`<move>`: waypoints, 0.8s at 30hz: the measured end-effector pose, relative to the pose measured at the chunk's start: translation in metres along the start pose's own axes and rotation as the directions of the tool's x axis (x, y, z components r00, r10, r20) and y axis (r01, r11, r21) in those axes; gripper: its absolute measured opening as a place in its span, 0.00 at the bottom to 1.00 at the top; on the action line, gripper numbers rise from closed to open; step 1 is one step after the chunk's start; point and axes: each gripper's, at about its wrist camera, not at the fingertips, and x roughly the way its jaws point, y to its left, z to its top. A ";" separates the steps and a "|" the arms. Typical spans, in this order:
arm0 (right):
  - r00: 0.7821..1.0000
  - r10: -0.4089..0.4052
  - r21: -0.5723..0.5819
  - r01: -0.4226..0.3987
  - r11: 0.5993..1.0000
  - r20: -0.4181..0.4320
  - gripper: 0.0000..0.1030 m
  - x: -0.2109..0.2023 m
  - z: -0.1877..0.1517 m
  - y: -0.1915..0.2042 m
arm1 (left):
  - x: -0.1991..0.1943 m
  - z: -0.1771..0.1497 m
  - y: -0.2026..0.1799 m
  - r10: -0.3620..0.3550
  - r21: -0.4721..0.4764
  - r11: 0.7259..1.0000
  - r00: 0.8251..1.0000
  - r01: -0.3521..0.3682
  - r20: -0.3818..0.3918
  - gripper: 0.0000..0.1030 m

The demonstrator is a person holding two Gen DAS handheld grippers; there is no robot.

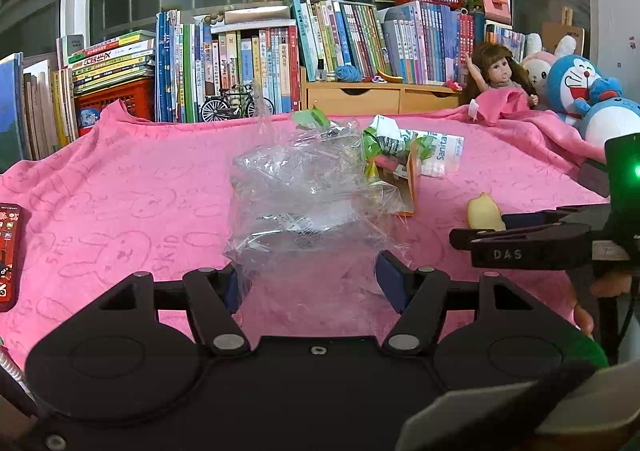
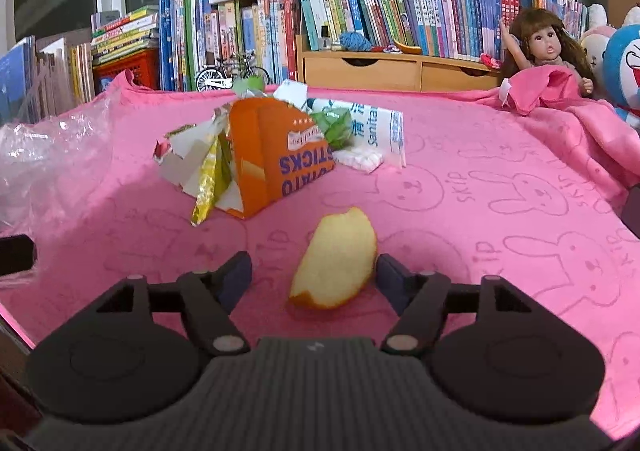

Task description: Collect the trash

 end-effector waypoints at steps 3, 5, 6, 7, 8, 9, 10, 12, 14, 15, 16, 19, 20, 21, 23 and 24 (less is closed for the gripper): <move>1.000 -0.010 -0.024 0.010 1.000 0.013 0.63 -0.001 -0.002 0.004 | 0.002 -0.002 -0.001 -0.004 0.001 1.000 1.000 0.004 -0.006 0.62; 1.000 -0.018 -0.026 0.019 0.999 0.021 0.54 -0.003 -0.003 0.004 | 0.004 -0.001 0.000 -0.007 0.001 1.000 1.000 0.007 -0.011 0.62; 0.999 -0.022 -0.024 0.022 0.999 0.026 0.47 -0.004 -0.003 0.003 | 0.004 -0.002 -0.001 -0.007 0.001 1.000 1.000 0.007 -0.013 0.62; 0.999 -0.022 -0.019 0.023 1.000 0.031 0.44 -0.005 -0.003 0.002 | 0.005 -0.002 -0.001 -0.009 0.001 1.000 1.000 0.009 -0.014 0.62; 0.999 -0.016 -0.007 0.017 1.000 0.032 0.44 -0.005 -0.002 0.000 | 0.005 -0.002 -0.001 -0.010 0.001 1.000 1.000 0.010 -0.015 0.62; 0.999 -0.013 0.002 0.013 1.000 0.032 0.44 -0.006 -0.002 -0.001 | 0.005 -0.002 -0.001 -0.011 0.001 1.000 1.000 0.011 -0.015 0.62; 0.999 -0.011 0.004 0.010 1.000 0.033 0.44 -0.006 -0.002 -0.002 | 0.005 -0.002 -0.001 -0.012 0.001 1.000 1.000 0.012 -0.016 0.62; 0.999 -0.010 0.000 0.010 1.000 0.038 0.43 -0.007 -0.002 -0.002 | 0.005 -0.002 -0.001 -0.014 0.003 1.000 1.000 0.014 -0.017 0.62; 0.999 0.002 0.006 -0.002 1.000 0.039 0.43 -0.009 -0.001 -0.003 | 0.003 -0.002 -0.002 -0.016 0.004 1.000 1.000 0.016 -0.018 0.62; 0.999 0.008 0.010 -0.009 1.000 0.040 0.43 -0.011 -0.001 -0.003 | 0.002 -0.002 -0.001 -0.019 0.004 1.000 1.000 0.019 -0.018 0.62; 0.999 0.014 0.012 -0.015 1.000 0.041 0.43 -0.012 -0.002 -0.003 | 0.001 -0.003 -0.001 -0.021 0.002 1.000 1.000 0.021 -0.019 0.62; 0.998 0.033 0.017 -0.034 0.999 0.047 0.43 -0.020 -0.003 -0.001 | -0.005 -0.005 0.000 -0.028 -0.017 0.999 0.999 0.028 -0.020 0.62; 0.998 0.041 0.021 -0.042 0.999 0.046 0.43 -0.023 -0.003 -0.001 | -0.008 -0.006 0.000 -0.036 -0.027 0.999 0.999 0.035 -0.025 0.62; 0.998 0.048 0.024 -0.049 0.999 0.044 0.43 -0.025 -0.004 -0.001 | -0.011 -0.008 0.000 -0.042 -0.034 0.999 0.999 0.042 -0.028 0.62; 0.997 0.065 0.032 -0.067 0.997 0.042 0.43 -0.033 -0.006 0.001 | -0.018 -0.012 -0.002 -0.060 -0.045 0.997 0.997 0.059 -0.038 0.62; 0.996 0.077 0.035 -0.078 0.996 0.042 0.43 -0.037 -0.008 0.002 | -0.022 -0.015 -0.003 -0.068 -0.047 0.997 0.997 0.066 -0.041 0.62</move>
